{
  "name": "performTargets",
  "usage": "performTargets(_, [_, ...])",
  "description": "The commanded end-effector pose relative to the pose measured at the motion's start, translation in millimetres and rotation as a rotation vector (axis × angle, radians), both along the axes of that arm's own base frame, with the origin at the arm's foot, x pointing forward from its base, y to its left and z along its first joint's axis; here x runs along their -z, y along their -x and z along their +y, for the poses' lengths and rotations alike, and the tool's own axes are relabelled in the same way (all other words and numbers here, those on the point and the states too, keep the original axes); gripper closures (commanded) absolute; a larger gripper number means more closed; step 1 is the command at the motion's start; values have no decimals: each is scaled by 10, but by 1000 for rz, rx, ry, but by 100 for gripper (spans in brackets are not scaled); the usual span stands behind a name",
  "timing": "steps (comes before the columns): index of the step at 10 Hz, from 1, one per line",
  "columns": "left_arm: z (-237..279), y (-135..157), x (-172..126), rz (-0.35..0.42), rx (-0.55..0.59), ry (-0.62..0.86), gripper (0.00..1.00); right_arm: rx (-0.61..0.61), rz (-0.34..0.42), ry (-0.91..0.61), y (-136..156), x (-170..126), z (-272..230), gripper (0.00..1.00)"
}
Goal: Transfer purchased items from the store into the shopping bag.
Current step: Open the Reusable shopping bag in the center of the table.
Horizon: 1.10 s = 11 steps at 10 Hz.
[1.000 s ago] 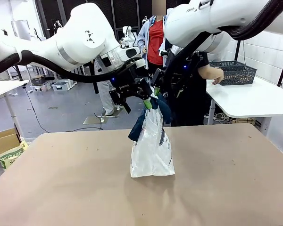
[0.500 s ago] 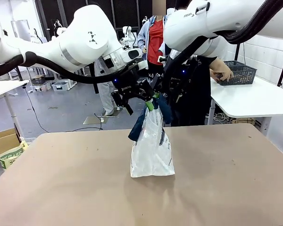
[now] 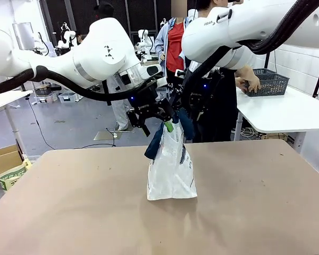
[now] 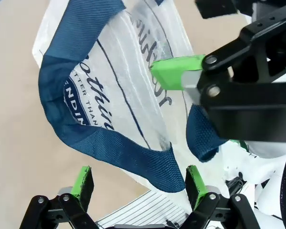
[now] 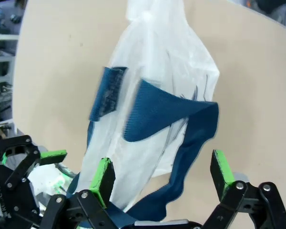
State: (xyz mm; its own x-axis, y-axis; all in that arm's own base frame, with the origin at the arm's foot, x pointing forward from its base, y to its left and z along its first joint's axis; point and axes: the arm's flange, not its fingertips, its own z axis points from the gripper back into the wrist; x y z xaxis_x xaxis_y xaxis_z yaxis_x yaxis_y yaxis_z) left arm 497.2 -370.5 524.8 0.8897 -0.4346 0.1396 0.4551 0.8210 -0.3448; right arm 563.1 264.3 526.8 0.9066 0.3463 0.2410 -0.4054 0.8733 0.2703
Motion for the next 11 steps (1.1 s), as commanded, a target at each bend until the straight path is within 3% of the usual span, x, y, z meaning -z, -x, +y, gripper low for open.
performTargets(1, [5,-8,16,3,-2,-1,20,-89,-40,-42,-3,68,3,20])
performTargets(5, [118,-35,26,-3,-51,3,99,-65,-25,-49,12,90,-77,99])
performTargets(8, [254,-61,-5,-26,-82,-12,100,-66,-24,-44,99,31,-208,100])
performTargets(11, [581,-23,-75,-34,-157,-92,100,-92,5,75,360,-65,-388,100])
